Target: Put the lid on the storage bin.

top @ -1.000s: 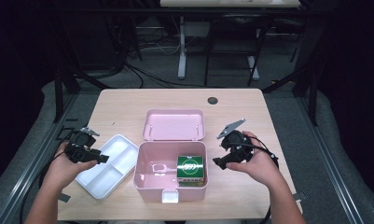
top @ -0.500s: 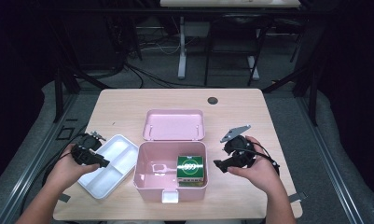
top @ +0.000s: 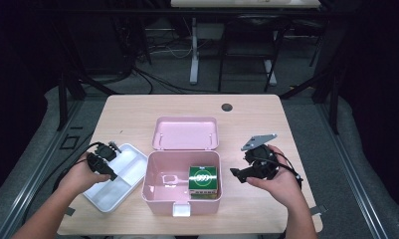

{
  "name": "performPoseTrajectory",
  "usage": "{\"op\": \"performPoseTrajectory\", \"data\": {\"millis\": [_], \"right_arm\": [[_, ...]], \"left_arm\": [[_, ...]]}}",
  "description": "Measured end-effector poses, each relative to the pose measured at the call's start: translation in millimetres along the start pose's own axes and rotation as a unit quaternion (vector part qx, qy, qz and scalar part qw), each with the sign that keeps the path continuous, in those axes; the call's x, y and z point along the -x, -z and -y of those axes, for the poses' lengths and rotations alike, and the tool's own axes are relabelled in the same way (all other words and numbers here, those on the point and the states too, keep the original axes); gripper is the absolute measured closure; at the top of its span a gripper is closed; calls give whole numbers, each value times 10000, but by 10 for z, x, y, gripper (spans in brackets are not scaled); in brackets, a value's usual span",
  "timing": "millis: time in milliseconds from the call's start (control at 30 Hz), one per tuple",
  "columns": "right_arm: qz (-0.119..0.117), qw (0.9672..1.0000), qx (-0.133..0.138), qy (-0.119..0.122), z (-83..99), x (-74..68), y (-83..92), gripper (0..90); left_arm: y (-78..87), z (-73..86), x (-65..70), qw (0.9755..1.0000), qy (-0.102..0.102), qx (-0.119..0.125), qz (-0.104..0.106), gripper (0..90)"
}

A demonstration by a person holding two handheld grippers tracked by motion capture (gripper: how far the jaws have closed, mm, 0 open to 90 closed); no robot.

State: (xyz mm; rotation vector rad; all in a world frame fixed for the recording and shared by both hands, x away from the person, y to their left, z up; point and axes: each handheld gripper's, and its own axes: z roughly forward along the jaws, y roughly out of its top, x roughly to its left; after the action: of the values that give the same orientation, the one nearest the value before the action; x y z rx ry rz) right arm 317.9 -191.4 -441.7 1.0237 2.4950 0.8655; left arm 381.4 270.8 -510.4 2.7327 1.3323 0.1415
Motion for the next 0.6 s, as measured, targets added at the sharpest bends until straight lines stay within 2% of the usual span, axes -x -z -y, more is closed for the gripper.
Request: {"op": "performPoseTrajectory", "data": {"millis": [367, 400, 433, 600], "right_arm": [[-67, 9999, -116, -75, 33, 40, -90, 241], [-134, 9998, -114, -115, 41, 52, -99, 241], [-65, 9998, -135, -109, 45, 60, -103, 241], [-46, 9997, -154, -164, 67, 88, -130, 241]], "left_arm": [[-184, -59, -72, 9996, 72, -267, 47, 748], [-193, -61, -74, 9996, 80, -276, 49, 758], [-202, -64, -79, 9995, 86, -292, 79, 774], [-236, -78, -77, 9993, 92, -334, 171, 816]]}}
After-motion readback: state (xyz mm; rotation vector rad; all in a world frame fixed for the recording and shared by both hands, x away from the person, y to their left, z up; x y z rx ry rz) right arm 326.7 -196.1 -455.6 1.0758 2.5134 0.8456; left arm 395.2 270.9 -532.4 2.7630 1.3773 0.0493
